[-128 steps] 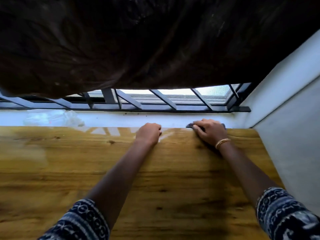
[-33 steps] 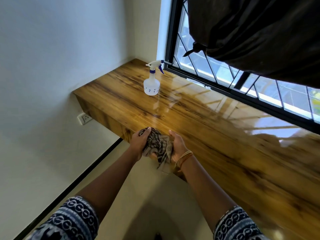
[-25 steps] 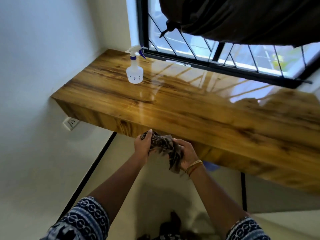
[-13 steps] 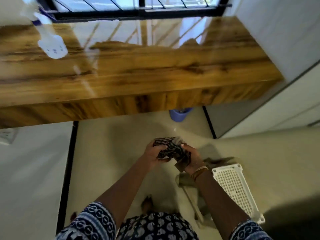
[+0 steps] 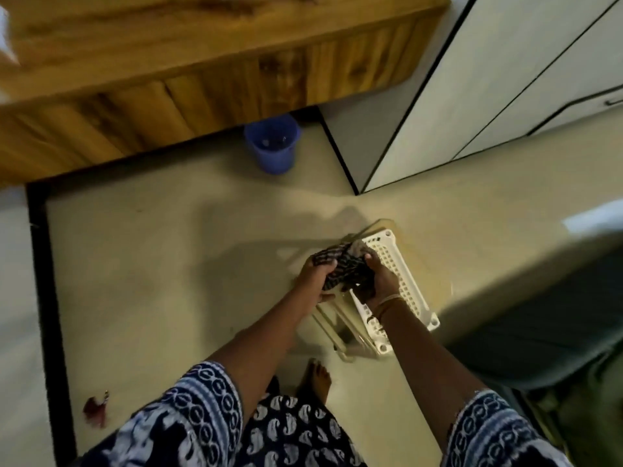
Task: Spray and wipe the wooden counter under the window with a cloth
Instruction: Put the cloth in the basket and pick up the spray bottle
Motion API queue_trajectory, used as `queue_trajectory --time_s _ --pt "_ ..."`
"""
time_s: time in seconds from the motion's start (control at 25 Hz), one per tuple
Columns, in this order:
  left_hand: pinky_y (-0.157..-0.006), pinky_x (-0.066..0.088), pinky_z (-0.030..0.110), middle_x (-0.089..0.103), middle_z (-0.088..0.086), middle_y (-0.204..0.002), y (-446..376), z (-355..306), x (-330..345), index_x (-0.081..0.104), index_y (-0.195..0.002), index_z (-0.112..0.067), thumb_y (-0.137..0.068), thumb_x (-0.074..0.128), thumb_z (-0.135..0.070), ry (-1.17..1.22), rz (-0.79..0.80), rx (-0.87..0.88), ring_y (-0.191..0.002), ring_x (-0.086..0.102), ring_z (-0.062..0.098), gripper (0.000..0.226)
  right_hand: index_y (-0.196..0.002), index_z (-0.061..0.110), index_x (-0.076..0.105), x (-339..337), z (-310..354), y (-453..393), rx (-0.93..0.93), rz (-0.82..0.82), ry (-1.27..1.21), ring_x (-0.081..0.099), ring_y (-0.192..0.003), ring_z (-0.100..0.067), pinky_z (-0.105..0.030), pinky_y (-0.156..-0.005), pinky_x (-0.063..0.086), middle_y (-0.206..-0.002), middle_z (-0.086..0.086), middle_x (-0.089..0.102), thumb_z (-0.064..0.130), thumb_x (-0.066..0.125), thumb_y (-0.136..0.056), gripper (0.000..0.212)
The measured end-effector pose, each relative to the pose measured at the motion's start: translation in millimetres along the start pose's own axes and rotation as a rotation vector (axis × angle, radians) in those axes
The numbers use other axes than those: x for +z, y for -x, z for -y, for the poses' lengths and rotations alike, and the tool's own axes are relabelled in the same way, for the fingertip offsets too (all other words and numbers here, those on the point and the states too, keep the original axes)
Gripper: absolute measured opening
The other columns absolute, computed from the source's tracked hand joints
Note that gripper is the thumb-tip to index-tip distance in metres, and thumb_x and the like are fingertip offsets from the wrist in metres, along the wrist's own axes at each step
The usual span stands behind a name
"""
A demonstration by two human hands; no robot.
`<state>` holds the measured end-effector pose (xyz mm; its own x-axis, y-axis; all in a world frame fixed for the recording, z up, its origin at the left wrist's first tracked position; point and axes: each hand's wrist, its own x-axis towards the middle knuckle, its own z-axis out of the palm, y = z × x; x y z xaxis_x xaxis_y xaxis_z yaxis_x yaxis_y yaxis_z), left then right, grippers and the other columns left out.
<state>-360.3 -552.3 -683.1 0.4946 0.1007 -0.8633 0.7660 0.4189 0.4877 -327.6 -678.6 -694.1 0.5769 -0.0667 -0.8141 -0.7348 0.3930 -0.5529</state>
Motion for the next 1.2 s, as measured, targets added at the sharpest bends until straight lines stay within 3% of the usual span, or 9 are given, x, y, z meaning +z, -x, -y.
queue_trajectory --time_s 0.12,0.2,0.36,0.48,0.56,0.64,0.8,1.0,1.2 --pt "-0.068 0.049 0.031 0.063 0.013 -0.121 -49 15 38 0.057 -0.125 -0.009 -0.088 0.065 -0.031 -0.133 -0.092 0.034 -0.105 0.061 0.031 0.044 -0.133 -0.009 0.05 -28 19 -60 0.036 -0.045 0.051 0.058 -0.078 -0.037 -0.035 -0.051 0.051 -0.112 -0.028 0.057 0.011 0.045 -0.096 0.043" --pt "-0.078 0.054 0.036 0.067 0.015 -0.114 -78 27 51 0.063 -0.117 -0.004 -0.088 0.065 -0.033 -0.221 -0.126 0.07 -0.098 0.064 0.029 0.041 -0.126 -0.01 0.054 -38 27 -92 0.028 -0.112 0.084 0.059 -0.084 -0.04 -0.039 -0.057 0.05 -0.113 -0.031 0.059 0.008 0.047 -0.093 0.038" --pt "-0.073 0.052 0.031 0.071 0.017 -0.101 -123 47 63 0.069 -0.106 -0.002 -0.089 0.062 -0.033 -0.587 -0.164 0.178 -0.091 0.068 0.03 0.036 -0.11 0.006 0.061 -55 26 -145 -0.099 -0.205 0.239 0.062 -0.093 -0.034 -0.041 -0.062 0.056 -0.11 -0.019 0.062 0.009 0.056 -0.093 0.017" --pt "-0.087 0.054 0.034 0.07 0.013 -0.111 -133 56 65 0.067 -0.115 -0.008 -0.091 0.061 -0.029 -0.77 -0.212 0.277 -0.101 0.066 0.029 0.033 -0.112 0.014 0.061 -68 17 -167 -0.228 -0.28 0.346 0.06 -0.11 -0.027 -0.045 -0.09 0.055 -0.11 -0.004 0.062 0.017 0.067 -0.089 0.023" --pt "-0.091 0.051 0.033 0.067 0.01 -0.119 -134 59 61 0.064 -0.122 -0.011 -0.091 0.061 -0.025 -0.808 -0.28 0.317 -0.109 0.063 0.028 0.034 -0.112 0.017 0.058 -73 15 -172 -0.241 -0.339 0.449 0.059 -0.104 -0.021 -0.035 -0.084 0.055 -0.107 0.0 0.062 0.025 0.069 -0.089 0.027" --pt "-0.087 0.049 0.028 0.067 0.009 -0.119 -128 59 54 0.063 -0.122 -0.012 -0.091 0.062 -0.022 -0.798 -0.279 0.338 -0.108 0.063 0.025 0.033 -0.12 0.015 0.058 -72 15 -170 -0.248 -0.359 0.614 0.058 -0.098 -0.019 -0.027 -0.073 0.053 -0.115 -0.006 0.062 0.03 0.064 -0.092 0.032" --pt "-0.078 0.047 0.022 0.069 0.007 -0.116 -103 48 33 0.063 -0.122 -0.015 -0.091 0.059 -0.018 -0.831 -0.186 0.348 -0.097 0.064 0.018 0.031 -0.135 0.011 0.046 -59 15 -145 -0.304 -0.371 0.966 0.054 -0.118 -0.035 -0.049 -0.098 0.049 -0.129 -0.017 0.054 0.03 0.055 -0.096 0.045" --pt "-0.094 0.046 0.03 0.067 0.011 -0.12 -46 18 -9 0.063 -0.119 -0.008 -0.091 0.061 -0.023 -0.865 -0.168 0.351 -0.112 0.061 0.026 0.032 -0.143 0.008 0.038 -25 7 -72 -0.322 -0.248 1.196 0.045 -0.129 -0.039 -0.046 -0.108 0.04 -0.141 -0.022 0.046 0.019 0.058 -0.092 0.057" --pt "-0.098 0.045 0.032 0.065 0.013 -0.123 11 -24 -70 0.063 -0.119 -0.005 -0.092 0.058 -0.022 -0.883 -0.206 0.41 -0.116 0.059 0.027 0.032 -0.143 0.004 0.034 45 -10 -5 -0.306 -0.07 1.382 0.046 -0.129 -0.04 -0.043 -0.103 0.038 -0.139 -0.025 0.047 0.033 0.054 -0.096 0.058"
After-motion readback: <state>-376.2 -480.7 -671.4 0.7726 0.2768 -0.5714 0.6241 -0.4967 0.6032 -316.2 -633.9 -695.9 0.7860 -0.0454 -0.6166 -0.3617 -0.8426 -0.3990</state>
